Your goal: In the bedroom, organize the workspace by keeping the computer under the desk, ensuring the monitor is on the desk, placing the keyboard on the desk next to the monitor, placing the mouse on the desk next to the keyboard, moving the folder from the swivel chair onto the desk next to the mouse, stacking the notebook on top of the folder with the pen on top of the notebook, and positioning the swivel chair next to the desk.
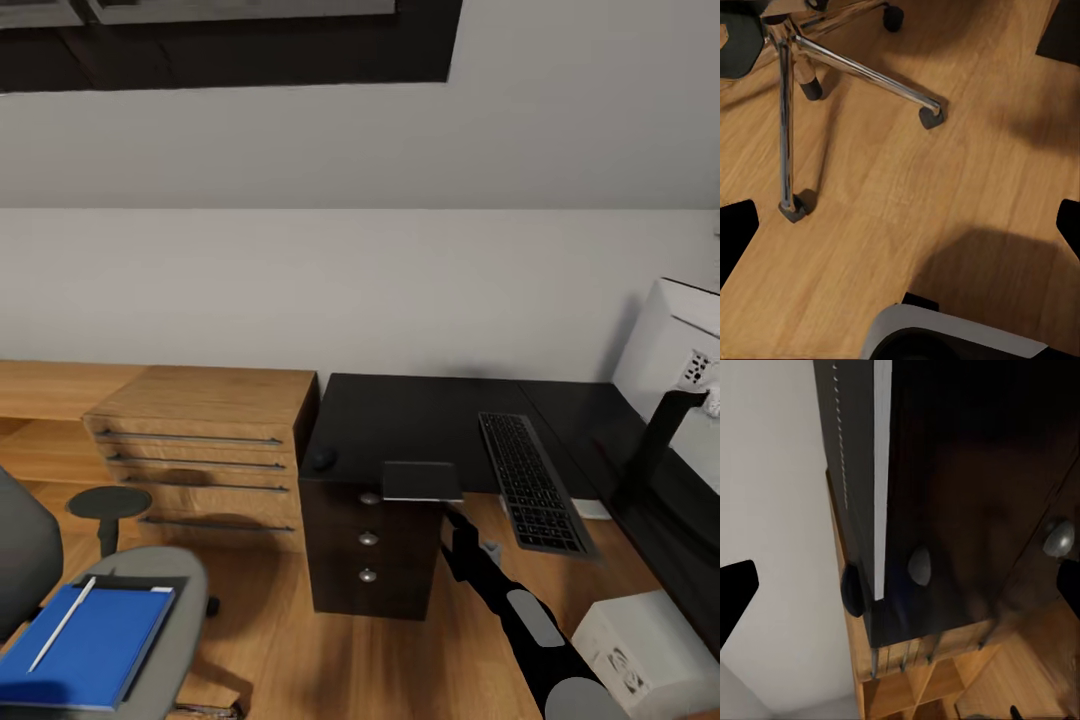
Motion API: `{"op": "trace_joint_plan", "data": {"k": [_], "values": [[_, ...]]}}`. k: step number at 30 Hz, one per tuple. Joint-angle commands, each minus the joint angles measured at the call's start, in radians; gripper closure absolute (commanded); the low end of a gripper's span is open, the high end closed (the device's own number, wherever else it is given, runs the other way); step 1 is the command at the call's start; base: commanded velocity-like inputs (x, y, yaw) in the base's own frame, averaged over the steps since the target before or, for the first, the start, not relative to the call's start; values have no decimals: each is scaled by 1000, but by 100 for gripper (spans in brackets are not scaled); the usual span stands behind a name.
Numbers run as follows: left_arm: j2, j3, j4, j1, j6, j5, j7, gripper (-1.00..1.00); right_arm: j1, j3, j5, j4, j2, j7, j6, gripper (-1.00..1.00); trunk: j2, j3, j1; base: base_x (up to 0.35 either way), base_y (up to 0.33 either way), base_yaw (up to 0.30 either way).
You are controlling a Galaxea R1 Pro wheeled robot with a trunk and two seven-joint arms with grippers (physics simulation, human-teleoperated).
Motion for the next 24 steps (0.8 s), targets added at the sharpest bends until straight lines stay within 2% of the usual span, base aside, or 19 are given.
{"op": "trace_joint_plan", "data": {"k": [1, 14, 24], "values": [[0, 6, -2, 1, -1, -10, 6, -100, -1, -7, -6, 0, 1, 0, 9, -100, 0, -1, -1, -306, 0, 0], [0, 6, -2, 1, -1, -10, 6, -100, -1, -5, -4, 0, 2, 1, 8, -100, 0, -1, -1, -303, 0, 0], [-1, 3, -2, 1, 5, -10, 5, -100, -1, -1, 6, 2, 3, 1, 4, -100, 0, -1, -1, -79, 0, 0]]}}
